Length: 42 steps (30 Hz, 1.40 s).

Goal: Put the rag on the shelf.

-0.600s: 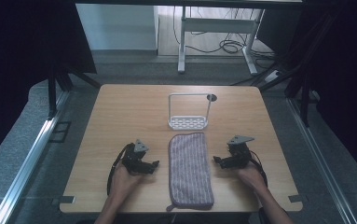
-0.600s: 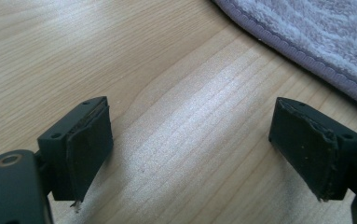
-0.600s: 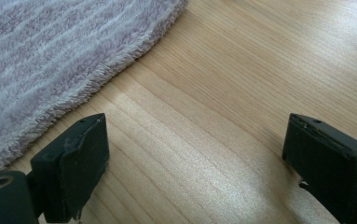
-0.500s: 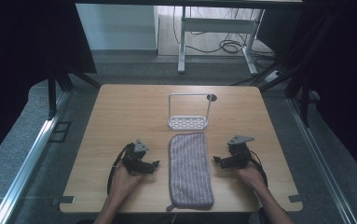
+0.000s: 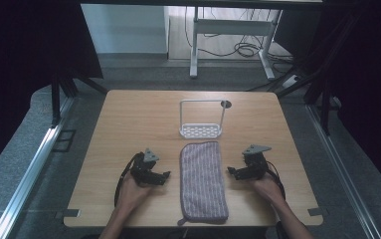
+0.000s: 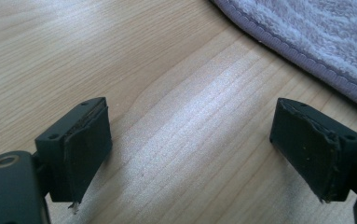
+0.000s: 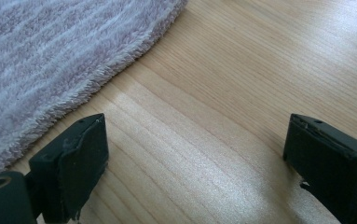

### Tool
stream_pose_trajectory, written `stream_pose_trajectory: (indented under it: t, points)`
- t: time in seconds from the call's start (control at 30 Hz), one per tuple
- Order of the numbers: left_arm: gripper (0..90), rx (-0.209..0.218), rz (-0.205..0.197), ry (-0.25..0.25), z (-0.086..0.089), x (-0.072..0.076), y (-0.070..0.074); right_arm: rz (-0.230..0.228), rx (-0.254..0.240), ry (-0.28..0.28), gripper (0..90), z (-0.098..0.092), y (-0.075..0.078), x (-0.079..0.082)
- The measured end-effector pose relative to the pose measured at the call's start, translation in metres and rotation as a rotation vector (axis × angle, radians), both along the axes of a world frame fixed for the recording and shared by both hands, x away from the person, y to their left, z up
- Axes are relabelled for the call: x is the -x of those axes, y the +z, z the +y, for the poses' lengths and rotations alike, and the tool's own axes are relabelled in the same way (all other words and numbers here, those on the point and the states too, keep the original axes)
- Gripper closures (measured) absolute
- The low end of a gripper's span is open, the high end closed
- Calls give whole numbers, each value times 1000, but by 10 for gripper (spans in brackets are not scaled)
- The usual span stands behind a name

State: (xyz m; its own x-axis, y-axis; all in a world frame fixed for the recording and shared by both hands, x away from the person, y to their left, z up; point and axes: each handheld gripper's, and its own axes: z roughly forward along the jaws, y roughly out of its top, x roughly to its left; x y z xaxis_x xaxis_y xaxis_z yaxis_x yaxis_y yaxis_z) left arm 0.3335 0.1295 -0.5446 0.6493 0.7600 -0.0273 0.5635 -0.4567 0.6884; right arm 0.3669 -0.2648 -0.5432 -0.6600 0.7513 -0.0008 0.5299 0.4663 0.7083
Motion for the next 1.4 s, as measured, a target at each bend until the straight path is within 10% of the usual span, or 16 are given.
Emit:
stream_pose_trajectory:
  t: [0.37,0.77,1.23,1.4]
  points:
    - [144,0,6,-16,-2,-4,3,54,-6,-12,133,1,8,0]
    - [242,92,-43,-69,-29,-33,31,75,-58,-6,144,25,38,-20]
    - [414,73,-12,-81,-60,-77,21,70,-30,0,412,58,30,-55]
    - [397,-24,-2,-100,-74,-83,10,97,-16,-19,456,61,20,-63]
